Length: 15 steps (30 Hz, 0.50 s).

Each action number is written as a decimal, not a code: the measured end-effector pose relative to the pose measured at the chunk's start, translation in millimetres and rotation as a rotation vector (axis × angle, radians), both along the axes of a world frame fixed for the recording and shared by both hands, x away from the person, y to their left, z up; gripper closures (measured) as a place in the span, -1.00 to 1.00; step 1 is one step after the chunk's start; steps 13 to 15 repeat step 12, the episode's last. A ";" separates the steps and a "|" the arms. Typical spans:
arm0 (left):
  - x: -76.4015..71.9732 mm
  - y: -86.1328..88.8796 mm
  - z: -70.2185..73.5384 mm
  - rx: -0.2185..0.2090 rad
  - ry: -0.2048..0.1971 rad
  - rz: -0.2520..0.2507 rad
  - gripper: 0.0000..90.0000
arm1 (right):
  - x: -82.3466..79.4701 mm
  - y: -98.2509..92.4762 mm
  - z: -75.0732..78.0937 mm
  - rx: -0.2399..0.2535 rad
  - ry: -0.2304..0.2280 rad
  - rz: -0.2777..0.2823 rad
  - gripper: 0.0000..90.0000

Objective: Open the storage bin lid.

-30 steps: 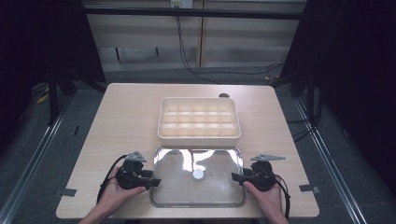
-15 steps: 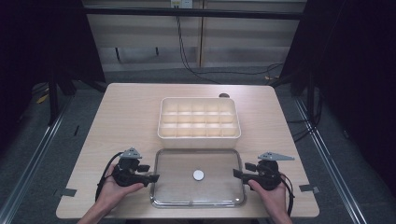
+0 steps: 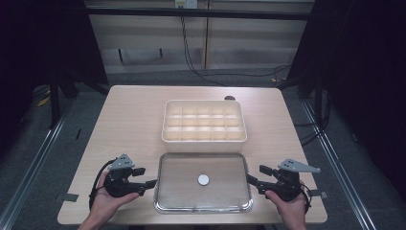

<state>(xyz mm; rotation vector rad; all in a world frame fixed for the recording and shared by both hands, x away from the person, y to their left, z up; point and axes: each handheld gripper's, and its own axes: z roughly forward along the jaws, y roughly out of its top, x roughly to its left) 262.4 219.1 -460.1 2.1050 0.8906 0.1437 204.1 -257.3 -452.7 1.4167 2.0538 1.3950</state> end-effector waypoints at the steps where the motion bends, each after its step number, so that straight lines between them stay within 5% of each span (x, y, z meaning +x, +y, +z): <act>1: -4.2 4.7 1.9 -0.007 -0.024 0.015 -0.28 | -2.2 -2.7 1.8 0.004 -0.003 -0.007 -0.34; 11: -12.6 34.0 5.0 -0.051 -0.075 0.121 -0.34 | -19.0 -23.1 5.2 0.009 -0.046 -0.068 -0.45; 15: -12.6 34.0 5.0 -0.051 -0.075 0.121 -0.34 | -19.7 -24.6 4.2 0.002 -0.046 -0.071 -0.45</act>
